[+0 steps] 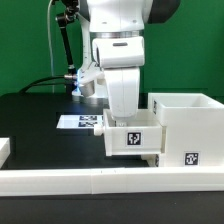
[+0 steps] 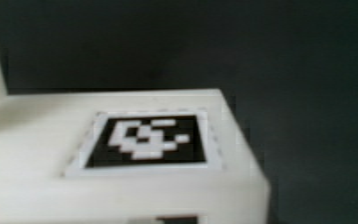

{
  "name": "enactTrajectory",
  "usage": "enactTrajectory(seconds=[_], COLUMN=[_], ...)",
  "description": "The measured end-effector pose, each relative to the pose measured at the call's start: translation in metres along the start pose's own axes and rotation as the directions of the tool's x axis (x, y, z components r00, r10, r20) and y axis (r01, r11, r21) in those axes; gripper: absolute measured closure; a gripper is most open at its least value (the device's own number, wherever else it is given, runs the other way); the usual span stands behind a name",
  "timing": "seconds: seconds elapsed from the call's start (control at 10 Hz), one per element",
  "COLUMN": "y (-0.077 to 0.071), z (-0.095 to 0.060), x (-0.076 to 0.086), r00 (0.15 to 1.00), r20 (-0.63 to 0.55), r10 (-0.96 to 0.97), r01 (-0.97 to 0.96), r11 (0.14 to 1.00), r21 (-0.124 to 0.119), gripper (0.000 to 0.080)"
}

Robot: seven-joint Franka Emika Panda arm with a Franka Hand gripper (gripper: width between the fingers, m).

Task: Assemble drawer

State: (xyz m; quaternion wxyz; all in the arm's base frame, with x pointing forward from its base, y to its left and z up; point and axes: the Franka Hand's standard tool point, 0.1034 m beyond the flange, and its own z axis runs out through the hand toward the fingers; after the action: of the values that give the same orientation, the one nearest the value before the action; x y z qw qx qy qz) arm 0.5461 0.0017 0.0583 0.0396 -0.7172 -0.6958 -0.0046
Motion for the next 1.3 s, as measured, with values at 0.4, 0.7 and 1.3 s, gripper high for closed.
enactTrajectory(seconds=[0.4,0.7,1.3], y=[-0.002,0.000,0.000], z=[0.004,0.004,0.004], x=[0.005,0.013,0.024], r00=[1.000,1.000,1.000], r20=[-0.003,-0.003,-0.005], r10=[-0.007,-0.005,0.016], r01=[0.007,0.005,-0.016], r11=[1.000,1.000,1.000], r21=[-0.007,-0.022,-0.023], gripper=[0.0758,0.0758,0.0758])
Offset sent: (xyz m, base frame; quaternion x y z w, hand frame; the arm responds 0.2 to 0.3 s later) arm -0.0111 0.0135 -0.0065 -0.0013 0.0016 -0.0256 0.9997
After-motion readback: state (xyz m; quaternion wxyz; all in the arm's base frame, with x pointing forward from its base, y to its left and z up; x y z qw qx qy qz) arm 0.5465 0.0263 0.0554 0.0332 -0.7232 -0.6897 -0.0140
